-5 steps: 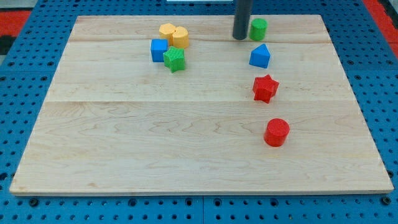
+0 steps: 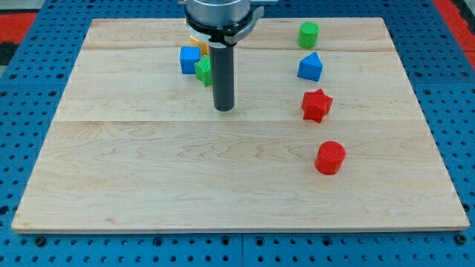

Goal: Move the green star closer to blue triangle

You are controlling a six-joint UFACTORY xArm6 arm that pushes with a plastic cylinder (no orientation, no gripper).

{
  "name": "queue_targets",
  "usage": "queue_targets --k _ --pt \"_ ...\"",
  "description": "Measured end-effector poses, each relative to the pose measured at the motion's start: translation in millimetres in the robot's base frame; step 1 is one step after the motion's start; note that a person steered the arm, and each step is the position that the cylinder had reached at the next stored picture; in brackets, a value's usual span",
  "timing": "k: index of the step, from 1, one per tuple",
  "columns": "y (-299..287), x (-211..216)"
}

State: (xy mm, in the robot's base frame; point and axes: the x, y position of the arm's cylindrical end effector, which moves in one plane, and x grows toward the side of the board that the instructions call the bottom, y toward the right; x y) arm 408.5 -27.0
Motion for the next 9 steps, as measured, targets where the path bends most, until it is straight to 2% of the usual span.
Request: queue_targets --k 2,4,6,7,9 --pt "-3.5 -9.9" --pt "-82.3 9.4" --pt "-76.1 0.8" --pt "-86.4 -23.4" --pt "-81.0 -33.7"
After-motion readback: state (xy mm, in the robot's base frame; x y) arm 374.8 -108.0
